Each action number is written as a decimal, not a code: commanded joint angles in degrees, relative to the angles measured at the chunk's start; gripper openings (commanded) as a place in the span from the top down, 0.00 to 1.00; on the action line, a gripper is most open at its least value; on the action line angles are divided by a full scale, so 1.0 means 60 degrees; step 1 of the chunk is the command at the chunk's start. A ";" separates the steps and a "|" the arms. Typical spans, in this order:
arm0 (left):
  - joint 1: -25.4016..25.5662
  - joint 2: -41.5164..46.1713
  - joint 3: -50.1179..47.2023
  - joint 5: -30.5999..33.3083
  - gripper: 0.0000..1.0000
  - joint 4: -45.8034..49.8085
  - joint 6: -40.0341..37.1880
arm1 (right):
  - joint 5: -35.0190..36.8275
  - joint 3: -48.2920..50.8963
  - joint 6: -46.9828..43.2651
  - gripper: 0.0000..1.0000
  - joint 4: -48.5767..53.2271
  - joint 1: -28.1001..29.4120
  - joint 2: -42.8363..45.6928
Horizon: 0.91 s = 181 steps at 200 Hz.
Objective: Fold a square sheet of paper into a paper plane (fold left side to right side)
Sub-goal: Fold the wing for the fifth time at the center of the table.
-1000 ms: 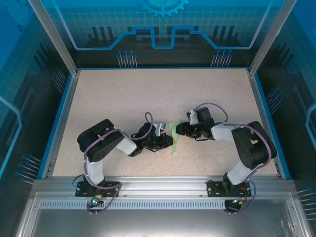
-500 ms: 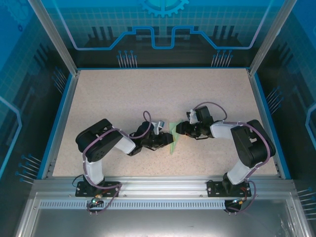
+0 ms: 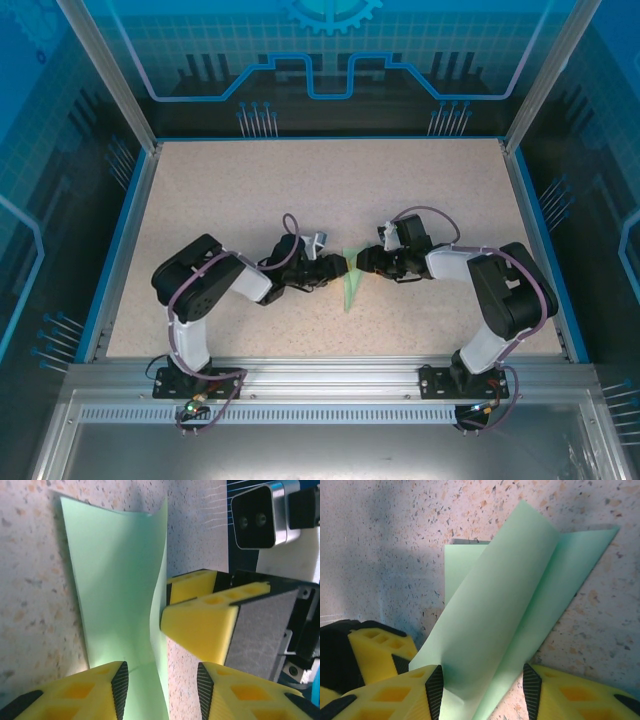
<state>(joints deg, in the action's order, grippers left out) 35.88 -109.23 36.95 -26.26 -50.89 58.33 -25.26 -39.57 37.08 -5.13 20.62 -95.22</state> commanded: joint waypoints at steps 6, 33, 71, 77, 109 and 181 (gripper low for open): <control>-0.0091 -0.0518 0.0454 -0.0494 0.58 -0.0088 -0.0051 | 0.0196 -0.0017 -0.0157 0.51 0.0157 0.0207 -0.0517; -0.0095 -0.0886 0.0760 -0.0661 0.67 -0.0102 -0.0047 | 0.0163 -0.0017 -0.0160 0.51 0.0138 0.0218 -0.0521; -0.0243 -0.0898 0.0885 -0.0735 0.95 -0.0082 -0.0206 | -0.0113 -0.0001 -0.0116 0.48 0.0081 0.0092 -0.0080; -0.0278 -0.0868 0.0898 -0.0743 0.98 -0.0008 -0.0253 | -0.0173 -0.0018 -0.0116 0.47 0.0105 0.0026 0.0097; -0.0327 -0.0889 0.0965 -0.0863 1.00 0.0173 -0.0451 | -0.0324 -0.0084 -0.0075 0.29 0.0252 -0.0410 0.1049; -0.0335 -0.0954 0.1095 -0.0968 1.00 0.0479 -0.0769 | -0.0084 -0.1039 0.0329 0.05 0.0594 -0.0551 0.0477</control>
<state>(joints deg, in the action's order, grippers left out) 34.26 -113.95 42.68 -30.59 -49.15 55.96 -26.02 -43.48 37.82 -3.18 17.82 -89.45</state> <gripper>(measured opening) 0.042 0.935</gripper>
